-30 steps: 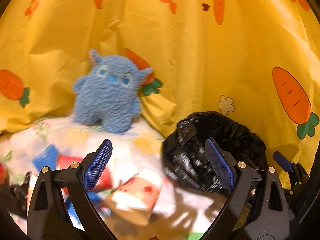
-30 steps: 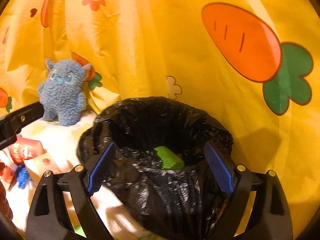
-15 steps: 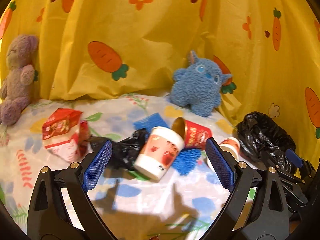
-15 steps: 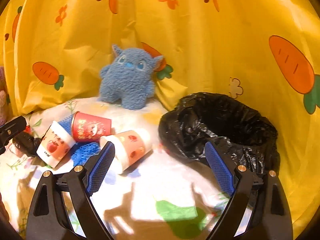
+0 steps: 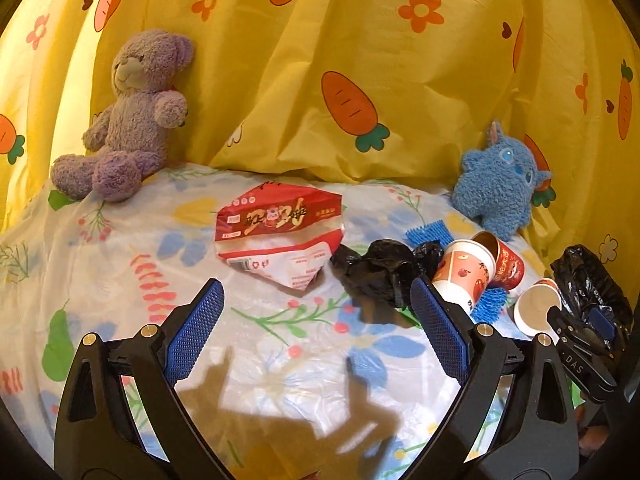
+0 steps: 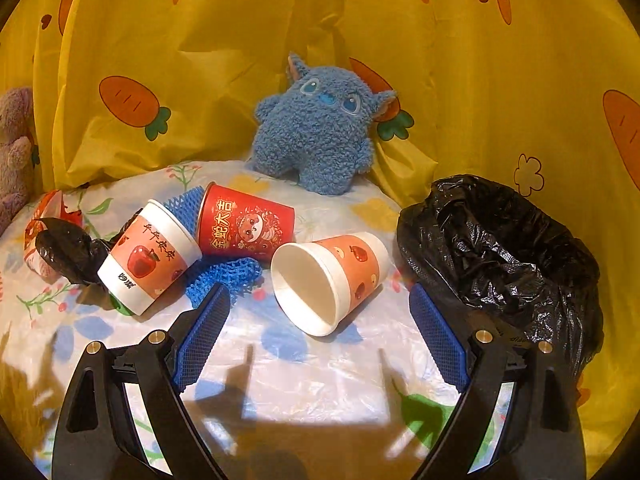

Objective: Collect trash
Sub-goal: 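Move both open tools back over the paper cups on the table, then grasp the rim of the white-and-orange paper cup with the right tool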

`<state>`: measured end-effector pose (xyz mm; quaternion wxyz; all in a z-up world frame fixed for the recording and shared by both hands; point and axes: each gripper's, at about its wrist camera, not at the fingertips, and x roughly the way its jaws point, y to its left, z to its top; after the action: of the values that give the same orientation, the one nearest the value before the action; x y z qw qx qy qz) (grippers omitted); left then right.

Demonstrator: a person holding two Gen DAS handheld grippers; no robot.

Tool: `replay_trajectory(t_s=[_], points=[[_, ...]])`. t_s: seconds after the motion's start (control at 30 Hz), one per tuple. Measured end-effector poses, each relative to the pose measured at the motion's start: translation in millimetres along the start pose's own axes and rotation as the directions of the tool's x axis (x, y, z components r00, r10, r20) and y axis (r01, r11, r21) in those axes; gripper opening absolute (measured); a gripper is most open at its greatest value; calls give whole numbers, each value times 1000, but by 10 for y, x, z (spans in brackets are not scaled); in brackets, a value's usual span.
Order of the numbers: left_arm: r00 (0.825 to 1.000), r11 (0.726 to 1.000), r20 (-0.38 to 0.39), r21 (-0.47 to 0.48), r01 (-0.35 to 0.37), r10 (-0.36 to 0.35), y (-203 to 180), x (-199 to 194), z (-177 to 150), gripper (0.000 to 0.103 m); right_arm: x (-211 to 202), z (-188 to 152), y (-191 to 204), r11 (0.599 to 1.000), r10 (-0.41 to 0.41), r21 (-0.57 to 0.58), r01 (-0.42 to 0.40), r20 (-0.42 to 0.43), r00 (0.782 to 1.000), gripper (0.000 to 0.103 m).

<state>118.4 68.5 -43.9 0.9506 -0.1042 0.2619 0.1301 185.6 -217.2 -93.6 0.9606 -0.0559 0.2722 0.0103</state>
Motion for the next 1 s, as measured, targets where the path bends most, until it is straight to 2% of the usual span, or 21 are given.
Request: replay_trajectory(t_s=[0.23, 0.4, 0.47, 0.57, 0.67, 0.93, 1.0], points=[[1000, 1000, -9, -12, -12, 12, 64, 70, -76, 93, 180, 35, -44, 999, -16, 27, 17, -21, 1000, 87], [1000, 1000, -11, -18, 19, -19, 15, 113, -83, 93, 318, 82, -80, 999, -25, 20, 26, -47, 999, 69], [999, 999, -8, -9, 52, -52, -54, 120, -81, 93, 376, 84, -103, 999, -19, 27, 21, -68, 998, 53], [995, 995, -6, 31, 99, -99, -222, 135, -70, 93, 414, 87, -124, 999, -16, 30, 18, -79, 997, 37], [990, 987, -2, 67, 143, -143, -388, 156, -60, 93, 422, 89, -121, 1000, -7, 23, 8, -79, 997, 25], [978, 967, -25, 149, 207, -206, -739, 260, -90, 93, 400, 76, -170, 1000, 0, 28, 1, -66, 998, 5], [975, 961, -34, 160, 223, -221, -800, 288, -104, 93, 391, 71, -205, 999, 2, 36, 0, -60, 998, 4]])
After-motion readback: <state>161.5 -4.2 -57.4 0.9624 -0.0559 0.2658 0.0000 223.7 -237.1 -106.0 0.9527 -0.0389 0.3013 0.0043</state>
